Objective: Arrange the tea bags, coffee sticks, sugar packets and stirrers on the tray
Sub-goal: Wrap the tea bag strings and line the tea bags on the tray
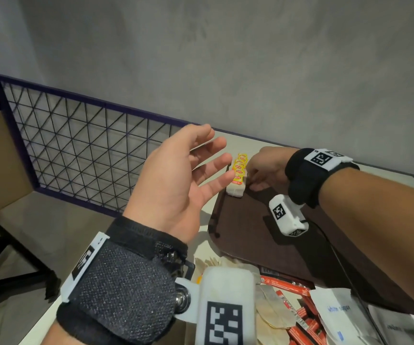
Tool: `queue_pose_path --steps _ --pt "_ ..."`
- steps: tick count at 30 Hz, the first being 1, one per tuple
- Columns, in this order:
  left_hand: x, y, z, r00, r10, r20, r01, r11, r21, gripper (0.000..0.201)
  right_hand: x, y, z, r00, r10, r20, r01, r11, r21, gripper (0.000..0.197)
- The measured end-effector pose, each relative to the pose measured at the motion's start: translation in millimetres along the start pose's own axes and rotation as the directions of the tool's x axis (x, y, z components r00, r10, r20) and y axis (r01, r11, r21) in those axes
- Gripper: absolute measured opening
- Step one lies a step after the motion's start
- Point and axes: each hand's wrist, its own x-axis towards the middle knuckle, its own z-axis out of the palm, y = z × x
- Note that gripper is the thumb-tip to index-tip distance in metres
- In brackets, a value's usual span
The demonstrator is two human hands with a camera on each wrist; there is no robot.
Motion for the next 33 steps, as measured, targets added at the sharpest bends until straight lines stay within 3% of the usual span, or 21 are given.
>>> queue_pose_path --steps 5,10,14,20,24,27,30,33 --pt "2.4 -0.3 -2.7 1.0 0.004 -0.014 -0.004 1.0 0.007 0.011 14.9 -7.8 -6.5 0.993 0.011 -0.118 0.01 0.984 0.178 0.027" --pt "4.1 -1.4 -3.9 1.0 0.007 -0.024 -0.007 1.0 0.009 0.01 26.3 -12.5 1.7 0.999 0.043 -0.033 -0.032 0.961 0.274 0.032" --pt "4.7 -2.4 -3.5 1.0 0.003 -0.024 -0.002 1.0 0.014 0.01 37.9 -10.8 0.3 0.996 0.064 -0.069 -0.042 0.958 0.283 0.056" --pt "4.7 -2.0 -3.7 1.0 0.012 -0.027 -0.011 0.999 0.031 0.009 38.7 -6.2 -1.1 0.997 0.051 -0.053 -0.033 0.951 0.307 0.061" --pt "4.8 0.1 -4.3 1.0 0.005 -0.022 -0.003 0.999 0.052 0.011 14.0 -4.9 -12.4 0.999 0.014 -0.045 -0.004 0.979 0.206 0.046" --pt "1.4 3.8 -3.0 1.0 0.01 -0.011 -0.009 0.998 0.056 0.013 -23.3 1.5 -21.9 0.993 -0.117 0.003 0.117 0.992 -0.048 0.037" --pt "-4.3 8.1 0.4 0.999 0.039 -0.007 -0.038 0.996 0.082 0.012 -77.8 13.4 -23.9 0.954 -0.266 0.142 0.294 0.924 -0.246 0.031" --pt "-12.5 14.1 2.9 0.996 0.093 -0.011 -0.091 0.986 0.137 0.011 -142.9 21.1 -19.1 0.887 -0.327 0.327 0.446 0.792 -0.418 0.027"
